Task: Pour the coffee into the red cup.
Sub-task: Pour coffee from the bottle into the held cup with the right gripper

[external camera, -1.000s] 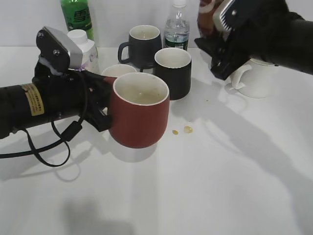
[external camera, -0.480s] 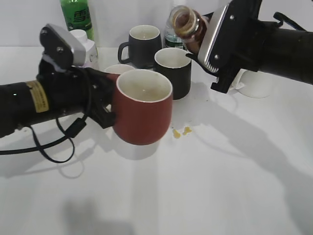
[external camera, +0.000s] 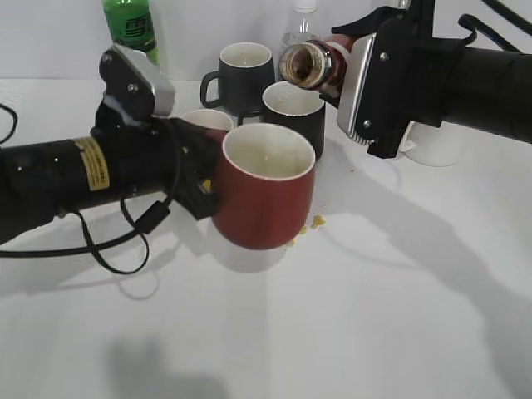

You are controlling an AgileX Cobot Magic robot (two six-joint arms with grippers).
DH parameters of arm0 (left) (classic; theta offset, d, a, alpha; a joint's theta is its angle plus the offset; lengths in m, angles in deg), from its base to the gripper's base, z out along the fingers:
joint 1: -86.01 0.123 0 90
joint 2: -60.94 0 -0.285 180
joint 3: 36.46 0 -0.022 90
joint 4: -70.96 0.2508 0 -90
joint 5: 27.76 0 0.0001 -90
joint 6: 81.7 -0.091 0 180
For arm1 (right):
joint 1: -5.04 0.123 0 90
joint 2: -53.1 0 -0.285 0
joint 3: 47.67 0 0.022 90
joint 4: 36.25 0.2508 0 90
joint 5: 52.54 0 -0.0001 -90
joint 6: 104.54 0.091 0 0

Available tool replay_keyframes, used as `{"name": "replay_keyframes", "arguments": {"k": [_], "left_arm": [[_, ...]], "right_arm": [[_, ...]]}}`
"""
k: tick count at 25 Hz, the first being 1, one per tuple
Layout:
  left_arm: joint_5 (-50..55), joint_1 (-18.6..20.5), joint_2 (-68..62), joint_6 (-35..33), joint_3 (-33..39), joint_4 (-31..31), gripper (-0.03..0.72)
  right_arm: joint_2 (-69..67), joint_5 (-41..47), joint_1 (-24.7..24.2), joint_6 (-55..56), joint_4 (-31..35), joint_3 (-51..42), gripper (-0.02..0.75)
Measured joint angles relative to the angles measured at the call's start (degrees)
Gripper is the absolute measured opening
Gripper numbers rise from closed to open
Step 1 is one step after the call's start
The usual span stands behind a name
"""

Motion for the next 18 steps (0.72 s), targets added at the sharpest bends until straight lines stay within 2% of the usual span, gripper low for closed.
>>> {"name": "replay_keyframes", "arguments": {"k": [8,18], "left_arm": [[0.0,0.0,-0.5,0.0,-2.5,0.2,0.074],[-0.1,0.0,-0.5,0.0,-2.5,4.6,0.074]], "right_arm": [[0.0,0.0,0.0,-0.8,-2.3,0.0,0.512],[0.0,-0.3,0.0,-7.8,-3.1,0.0,0.512]]}}
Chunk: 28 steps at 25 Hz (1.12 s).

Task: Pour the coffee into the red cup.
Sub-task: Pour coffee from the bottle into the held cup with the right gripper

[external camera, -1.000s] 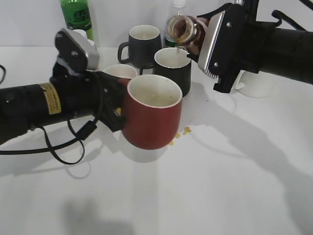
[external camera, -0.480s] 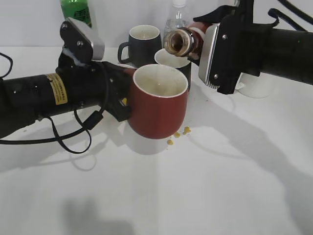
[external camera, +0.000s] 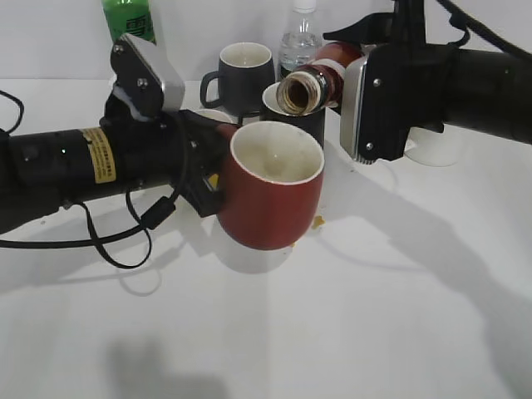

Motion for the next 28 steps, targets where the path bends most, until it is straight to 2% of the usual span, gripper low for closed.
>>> {"name": "replay_keyframes", "arguments": {"k": [13,28], "left_arm": [[-0.2,0.0,0.0,0.0,0.0,1.2,0.074],[-2.0,0.0,0.0,0.0,0.0,7.5,0.074]], "right_arm": [[0.0,-1.1,0.0,-6.9,0.0,0.0,0.512],[0.0,-1.9,0.0,-12.1,0.1,0.0,0.512]]}}
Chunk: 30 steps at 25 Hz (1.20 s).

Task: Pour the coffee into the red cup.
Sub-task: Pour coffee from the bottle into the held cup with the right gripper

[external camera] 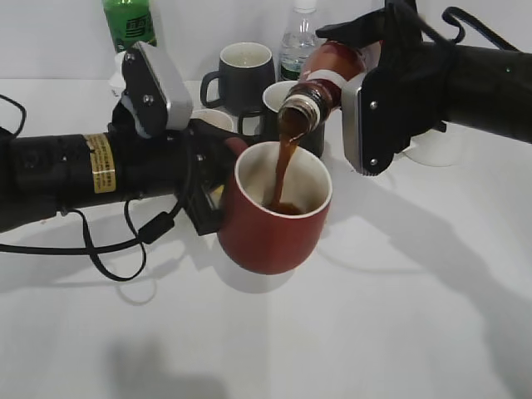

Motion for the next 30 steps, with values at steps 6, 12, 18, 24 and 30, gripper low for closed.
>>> {"name": "replay_keyframes", "arguments": {"k": [6,12,18,24,30], "left_arm": [[-0.6,0.0,0.0,0.0,0.0,0.9,0.074],[-0.6,0.0,0.0,0.0,0.0,1.1,0.074],[-0.7,0.0,0.0,-0.1,0.0,1.2,0.074],[-0.6,0.0,0.0,-0.1,0.0,1.3,0.072],[-0.6,0.0,0.0,-0.1,0.0,1.4,0.072]], "right_arm": [[0.0,-0.9,0.0,-1.6,0.2,0.0,0.512],[0.0,-1.3,0.0,-3.9,1.0,0.1,0.512],[0.0,-2.1,0.0,-6.0,1.1,0.1,0.512],[0.0,-3.0,0.0,-7.8,1.3,0.1,0.512],[0.0,-3.6,0.0,-8.9,1.3,0.1,0.512]]}}
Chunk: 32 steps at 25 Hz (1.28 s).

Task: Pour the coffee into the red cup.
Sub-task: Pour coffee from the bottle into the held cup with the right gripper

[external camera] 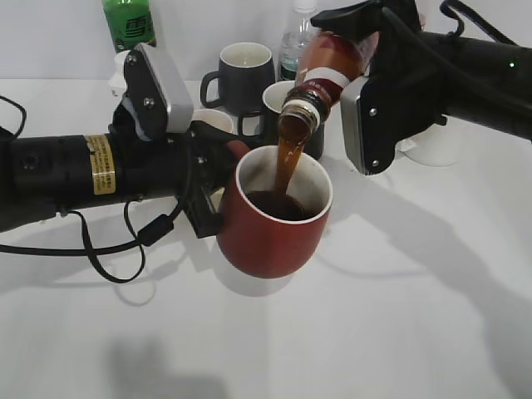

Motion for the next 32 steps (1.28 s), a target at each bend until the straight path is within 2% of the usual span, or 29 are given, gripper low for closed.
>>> {"name": "replay_keyframes", "arguments": {"k": [18,23,32], "left_arm": [[0.3,0.0,0.0,0.0,0.0,0.1,0.072],[0.3,0.0,0.0,0.0,0.0,0.0,0.072],[-1.4,0.0,0.0,-0.1,0.0,-3.3,0.072]], "right_arm": [[0.0,-1.5,0.0,-0.9,2.6,0.0,0.512],[0.0,-0.4,0.0,5.1,2.6,0.0,0.512],[0.0,1.5,0.0,25.9,2.8,0.0,0.512]]}}
